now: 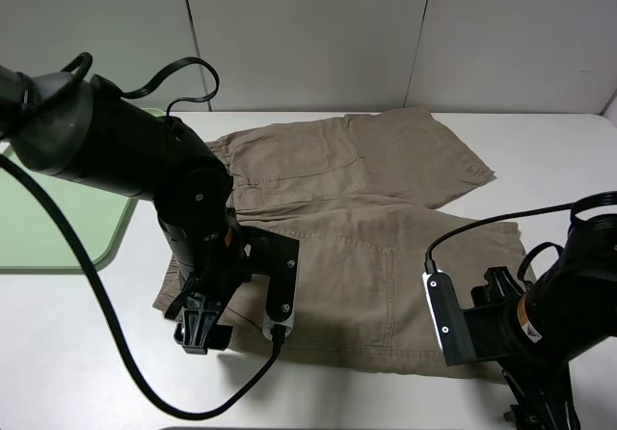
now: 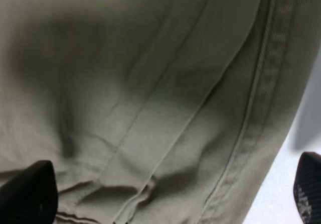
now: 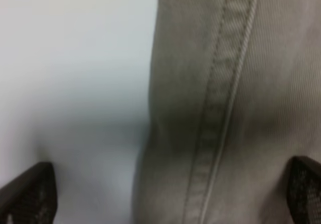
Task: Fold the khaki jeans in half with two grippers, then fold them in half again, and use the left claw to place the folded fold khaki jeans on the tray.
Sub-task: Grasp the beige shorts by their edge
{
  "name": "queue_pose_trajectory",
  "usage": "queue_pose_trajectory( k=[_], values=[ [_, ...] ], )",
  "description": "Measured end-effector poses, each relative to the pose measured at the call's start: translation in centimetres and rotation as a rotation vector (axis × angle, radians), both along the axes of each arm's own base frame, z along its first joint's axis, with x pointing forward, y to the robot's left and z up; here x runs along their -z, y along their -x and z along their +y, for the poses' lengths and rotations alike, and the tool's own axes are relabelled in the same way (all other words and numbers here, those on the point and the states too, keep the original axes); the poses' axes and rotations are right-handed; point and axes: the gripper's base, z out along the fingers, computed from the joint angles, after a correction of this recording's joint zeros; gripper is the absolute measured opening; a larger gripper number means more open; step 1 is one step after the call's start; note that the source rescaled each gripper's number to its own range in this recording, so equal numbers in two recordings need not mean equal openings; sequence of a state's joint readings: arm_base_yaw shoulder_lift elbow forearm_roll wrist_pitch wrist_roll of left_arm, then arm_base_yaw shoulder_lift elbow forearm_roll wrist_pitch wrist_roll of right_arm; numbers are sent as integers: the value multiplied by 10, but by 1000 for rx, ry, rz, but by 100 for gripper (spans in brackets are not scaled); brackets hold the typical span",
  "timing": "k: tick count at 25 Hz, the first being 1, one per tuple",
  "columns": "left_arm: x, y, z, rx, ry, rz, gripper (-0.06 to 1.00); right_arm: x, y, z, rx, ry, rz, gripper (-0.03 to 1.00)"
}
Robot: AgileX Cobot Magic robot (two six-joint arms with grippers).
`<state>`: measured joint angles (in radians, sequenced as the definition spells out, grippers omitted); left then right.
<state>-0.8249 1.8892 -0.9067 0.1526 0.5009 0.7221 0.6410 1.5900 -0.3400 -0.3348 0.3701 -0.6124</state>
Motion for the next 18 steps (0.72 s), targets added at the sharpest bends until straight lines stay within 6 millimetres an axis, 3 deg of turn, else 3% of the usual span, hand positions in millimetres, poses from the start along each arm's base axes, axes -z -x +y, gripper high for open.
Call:
queue_pose_trajectory(
  k=[8, 18],
  values=[
    [2, 2, 2, 1, -2, 2, 82, 0, 0, 0, 0, 0, 0, 100],
    [19, 16, 17, 23, -5, 14, 80, 0, 0, 0, -5, -4, -3, 100]
  ],
)
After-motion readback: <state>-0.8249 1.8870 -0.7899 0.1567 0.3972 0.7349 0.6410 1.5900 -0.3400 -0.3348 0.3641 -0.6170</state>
